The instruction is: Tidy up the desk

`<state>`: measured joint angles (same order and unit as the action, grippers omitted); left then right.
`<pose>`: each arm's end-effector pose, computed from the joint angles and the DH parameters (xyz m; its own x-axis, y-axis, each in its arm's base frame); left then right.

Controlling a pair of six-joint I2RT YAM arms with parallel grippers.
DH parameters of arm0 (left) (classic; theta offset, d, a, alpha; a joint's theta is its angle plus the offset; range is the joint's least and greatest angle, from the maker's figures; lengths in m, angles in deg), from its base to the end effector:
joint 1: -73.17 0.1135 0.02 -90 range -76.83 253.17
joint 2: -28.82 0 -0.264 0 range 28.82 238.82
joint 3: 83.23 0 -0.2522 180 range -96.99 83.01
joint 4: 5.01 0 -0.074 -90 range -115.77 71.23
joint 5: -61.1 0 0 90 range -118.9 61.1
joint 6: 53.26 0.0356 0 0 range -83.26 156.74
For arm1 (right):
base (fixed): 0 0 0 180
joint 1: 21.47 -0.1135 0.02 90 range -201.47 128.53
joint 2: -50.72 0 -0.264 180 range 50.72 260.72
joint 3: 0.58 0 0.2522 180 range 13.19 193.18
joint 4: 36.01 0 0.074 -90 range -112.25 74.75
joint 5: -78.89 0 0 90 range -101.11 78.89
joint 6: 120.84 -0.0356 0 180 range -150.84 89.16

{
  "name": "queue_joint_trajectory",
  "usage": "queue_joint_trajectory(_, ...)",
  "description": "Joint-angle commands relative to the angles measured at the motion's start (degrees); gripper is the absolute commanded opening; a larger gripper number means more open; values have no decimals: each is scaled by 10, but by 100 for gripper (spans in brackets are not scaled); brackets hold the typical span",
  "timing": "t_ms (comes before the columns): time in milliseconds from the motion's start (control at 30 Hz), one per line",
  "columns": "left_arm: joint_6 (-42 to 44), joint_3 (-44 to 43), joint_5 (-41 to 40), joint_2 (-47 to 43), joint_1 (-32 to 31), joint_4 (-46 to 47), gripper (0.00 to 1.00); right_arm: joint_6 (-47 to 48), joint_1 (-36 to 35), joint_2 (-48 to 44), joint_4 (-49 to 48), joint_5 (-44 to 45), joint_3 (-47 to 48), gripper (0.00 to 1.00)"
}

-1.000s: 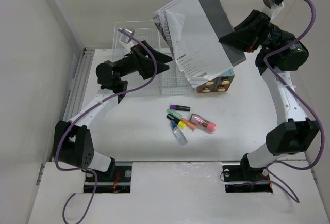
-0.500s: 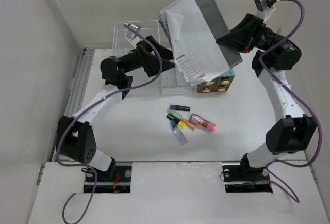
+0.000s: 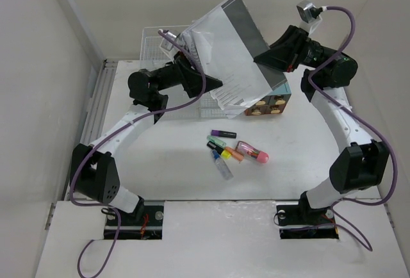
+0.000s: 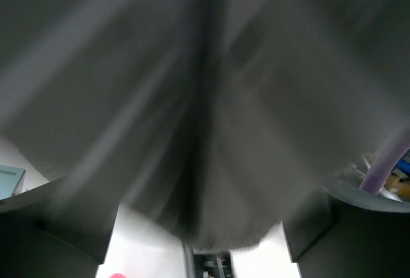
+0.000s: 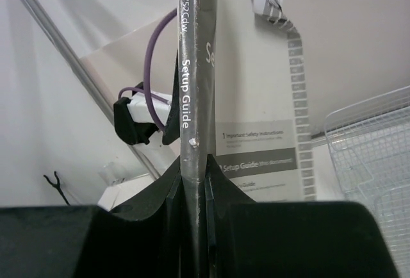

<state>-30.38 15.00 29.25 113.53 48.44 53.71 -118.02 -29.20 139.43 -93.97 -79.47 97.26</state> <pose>0.2596 -0.1528 0.4402 -0.3111 -0.3920 -0.8658 0.9465 -0.2100 -0.2450 0.2898 0.0727 0.4977 -0.3628 0.3225 -0.8743 -0.9317 -0.1082 0.3467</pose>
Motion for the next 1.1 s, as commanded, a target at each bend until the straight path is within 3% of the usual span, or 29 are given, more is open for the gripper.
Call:
queue_joint_trajectory(0,51,-41,3,-24,-15,328,85,57,-9,-34,19,39,0,0)
queue_joint_trajectory(33,57,-41,3,-30,-15,311,66,68,-9,-34,25,39,0,0)
queue_joint_trajectory(133,75,-41,3,-43,-15,283,37,83,-9,-45,47,28,0,0)
queue_joint_trajectory(167,80,-41,3,-43,-15,268,10,103,-9,-45,59,28,0,0)
queue_joint_trajectory(200,80,-41,3,-51,-15,259,0,113,-9,-52,69,28,0,0)
queue_joint_trajectory(367,108,-34,11,-76,-21,215,0,155,-14,-57,119,4,7,3)
queue_joint_trajectory(433,124,-41,25,-82,-27,179,0,176,-14,-52,136,-16,33,23)
queue_joint_trajectory(467,132,-50,30,-87,-33,164,0,182,-14,-52,155,-21,42,41)
queue_joint_trajectory(500,157,-56,36,-87,-40,118,0,201,-14,-46,175,-27,72,50)
queue_joint_trajectory(600,195,-70,56,-92,-47,27,0,206,-26,-20,206,-59,115,64)
queue_joint_trajectory(833,256,-102,82,-84,-53,-111,0,226,-45,20,240,-120,199,70)
queue_joint_trajectory(1067,360,-115,73,-65,-53,-326,0,226,-55,25,240,-186,216,72)
